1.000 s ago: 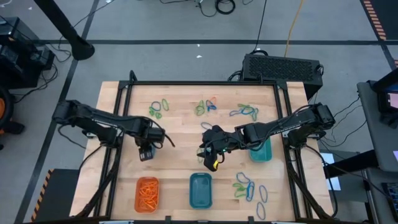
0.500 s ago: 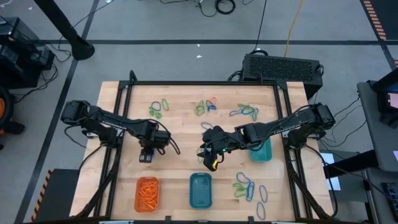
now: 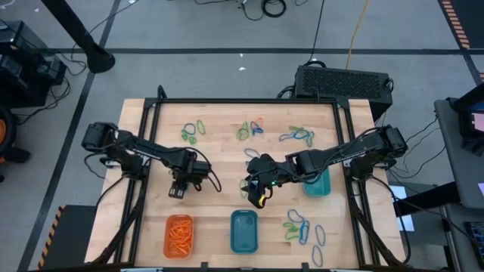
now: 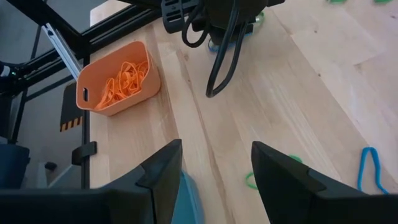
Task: Sort rubber bands into baskets
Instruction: Put the orange rubber band into the orange bin
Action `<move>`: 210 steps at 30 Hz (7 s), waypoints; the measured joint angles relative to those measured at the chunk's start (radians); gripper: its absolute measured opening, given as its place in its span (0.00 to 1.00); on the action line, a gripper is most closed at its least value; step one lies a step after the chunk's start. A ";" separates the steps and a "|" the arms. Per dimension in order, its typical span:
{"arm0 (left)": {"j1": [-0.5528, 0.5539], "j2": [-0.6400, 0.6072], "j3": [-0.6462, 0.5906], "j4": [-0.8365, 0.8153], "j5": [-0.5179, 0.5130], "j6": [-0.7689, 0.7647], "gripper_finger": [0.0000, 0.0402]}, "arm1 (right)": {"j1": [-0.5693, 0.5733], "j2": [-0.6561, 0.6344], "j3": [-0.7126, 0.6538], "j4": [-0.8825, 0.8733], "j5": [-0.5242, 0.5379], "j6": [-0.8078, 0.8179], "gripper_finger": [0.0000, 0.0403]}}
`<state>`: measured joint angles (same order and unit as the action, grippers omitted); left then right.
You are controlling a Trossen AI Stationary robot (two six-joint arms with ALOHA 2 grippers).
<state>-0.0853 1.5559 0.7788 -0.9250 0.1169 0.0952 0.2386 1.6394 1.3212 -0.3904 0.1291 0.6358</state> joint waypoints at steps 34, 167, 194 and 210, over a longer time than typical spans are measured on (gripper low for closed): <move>0.002 -0.039 0.176 -0.099 0.003 -0.011 0.01 | 0.012 0.000 0.000 -0.004 0.003 0.013 0.46; 0.458 0.349 0.502 0.749 0.051 -0.175 0.31 | -0.291 -0.017 0.000 -0.771 0.081 -0.048 0.46; 0.475 0.693 0.990 0.334 -0.173 -0.693 0.31 | -0.743 -0.113 0.000 -0.596 -0.139 -0.702 0.46; 0.492 0.693 0.995 0.277 -0.195 -0.748 0.31 | -0.743 -0.112 0.000 -0.584 -0.191 -0.753 0.46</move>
<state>0.4065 2.2490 1.7739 -0.6485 -0.0783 -0.6524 -0.5045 1.5272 1.3209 -0.9744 -0.0620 -0.1173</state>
